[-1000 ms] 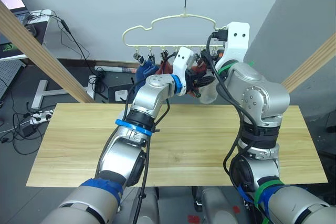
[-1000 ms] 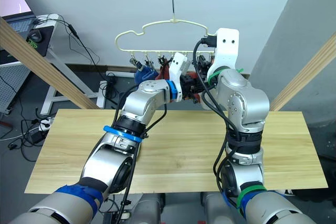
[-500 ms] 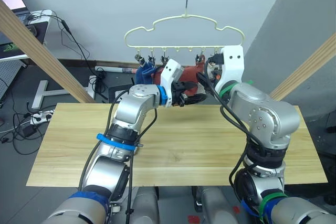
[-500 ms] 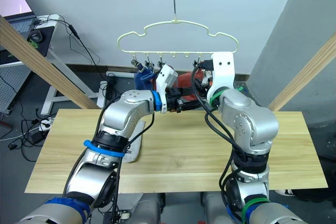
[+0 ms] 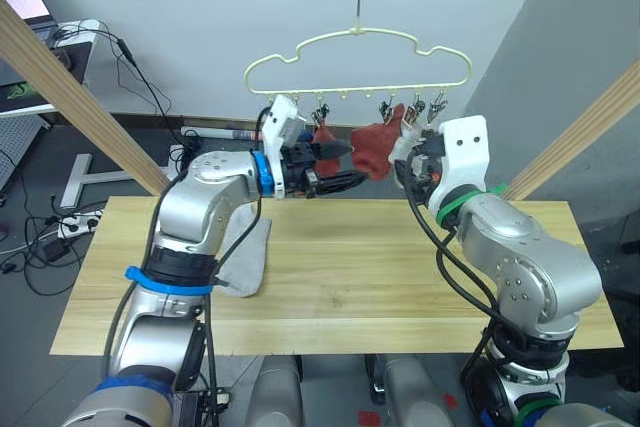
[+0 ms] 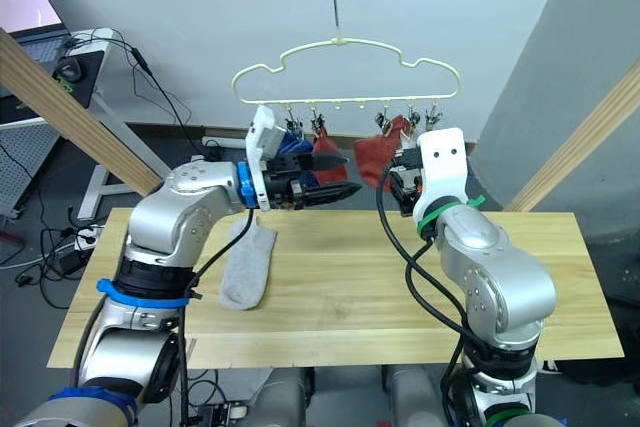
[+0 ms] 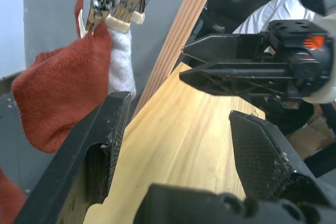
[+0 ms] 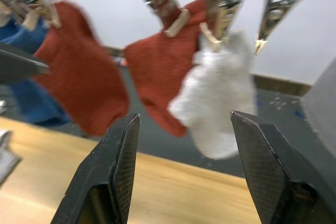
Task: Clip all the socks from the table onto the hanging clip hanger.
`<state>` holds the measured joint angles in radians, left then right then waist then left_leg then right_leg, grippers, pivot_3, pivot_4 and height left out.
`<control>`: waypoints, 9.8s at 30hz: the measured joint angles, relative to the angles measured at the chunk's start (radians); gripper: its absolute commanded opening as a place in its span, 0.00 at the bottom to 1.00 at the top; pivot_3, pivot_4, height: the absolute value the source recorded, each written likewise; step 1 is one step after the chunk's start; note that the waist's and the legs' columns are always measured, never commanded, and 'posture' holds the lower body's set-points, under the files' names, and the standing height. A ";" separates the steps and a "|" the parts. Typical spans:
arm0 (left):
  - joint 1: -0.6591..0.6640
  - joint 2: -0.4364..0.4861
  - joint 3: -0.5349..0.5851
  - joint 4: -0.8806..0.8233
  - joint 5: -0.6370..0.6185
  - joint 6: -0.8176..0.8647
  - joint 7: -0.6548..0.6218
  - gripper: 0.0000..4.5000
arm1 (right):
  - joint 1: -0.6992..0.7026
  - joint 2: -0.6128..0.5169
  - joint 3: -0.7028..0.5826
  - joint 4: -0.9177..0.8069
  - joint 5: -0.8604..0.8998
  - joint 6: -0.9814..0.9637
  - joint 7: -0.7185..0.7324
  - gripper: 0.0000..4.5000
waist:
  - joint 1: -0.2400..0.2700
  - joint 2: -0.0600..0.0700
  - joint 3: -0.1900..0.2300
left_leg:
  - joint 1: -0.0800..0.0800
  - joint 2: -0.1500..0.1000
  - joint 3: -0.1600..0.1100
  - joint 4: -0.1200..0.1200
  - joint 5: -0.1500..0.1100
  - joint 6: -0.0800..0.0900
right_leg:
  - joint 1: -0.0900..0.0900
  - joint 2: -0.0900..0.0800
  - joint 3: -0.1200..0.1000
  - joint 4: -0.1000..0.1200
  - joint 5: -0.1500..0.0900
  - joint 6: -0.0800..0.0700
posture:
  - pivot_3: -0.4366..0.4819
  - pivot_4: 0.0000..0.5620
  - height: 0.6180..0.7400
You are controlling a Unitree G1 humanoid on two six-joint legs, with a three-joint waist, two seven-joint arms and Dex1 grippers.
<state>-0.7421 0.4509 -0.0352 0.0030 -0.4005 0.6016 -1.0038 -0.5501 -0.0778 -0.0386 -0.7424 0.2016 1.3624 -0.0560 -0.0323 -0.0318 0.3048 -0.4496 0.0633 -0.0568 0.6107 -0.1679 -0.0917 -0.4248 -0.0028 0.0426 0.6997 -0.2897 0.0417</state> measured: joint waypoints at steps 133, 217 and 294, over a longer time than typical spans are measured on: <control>0.487 0.062 0.135 -0.261 -0.091 -0.113 0.244 0.76 | 0.596 -0.058 -0.062 -0.118 -0.023 -0.374 0.125 0.71 | 0.005 -0.002 -0.032 | 0.016 0.001 0.005 -0.003 0.002 0.003 | 0.017 0.000 0.004 -0.010 -0.002 -0.002 | 0.50 0.42 1.00; 0.078 0.100 0.078 -0.131 -0.208 0.089 0.120 0.76 | -0.315 -0.089 -0.079 0.808 -0.024 -0.584 0.096 0.52 | 0.007 0.002 -0.021 | 0.014 0.001 0.005 -0.018 0.002 0.003 | 0.013 0.000 0.001 -0.018 0.000 -0.005 | 0.59 0.51 1.00; 0.265 0.173 -0.015 0.399 0.229 -0.181 0.364 1.00 | -0.303 -0.032 -0.096 0.581 -0.034 -0.353 -0.014 0.00 | 0.016 0.005 -0.017 | 0.002 0.001 0.005 -0.018 0.002 0.003 | 0.001 0.000 0.000 -0.017 0.000 -0.005 | 0.55 0.52 1.00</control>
<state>-0.4767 0.6236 -0.0505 0.4022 -0.1711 0.4202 -0.6397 -0.8532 -0.1100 -0.1346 -0.1611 0.1673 1.0091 -0.0700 -0.0167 -0.0273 0.2874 -0.4477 0.0646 -0.0520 0.5926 -0.1659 -0.0885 -0.4237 -0.0032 0.0429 0.6825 -0.2900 0.0367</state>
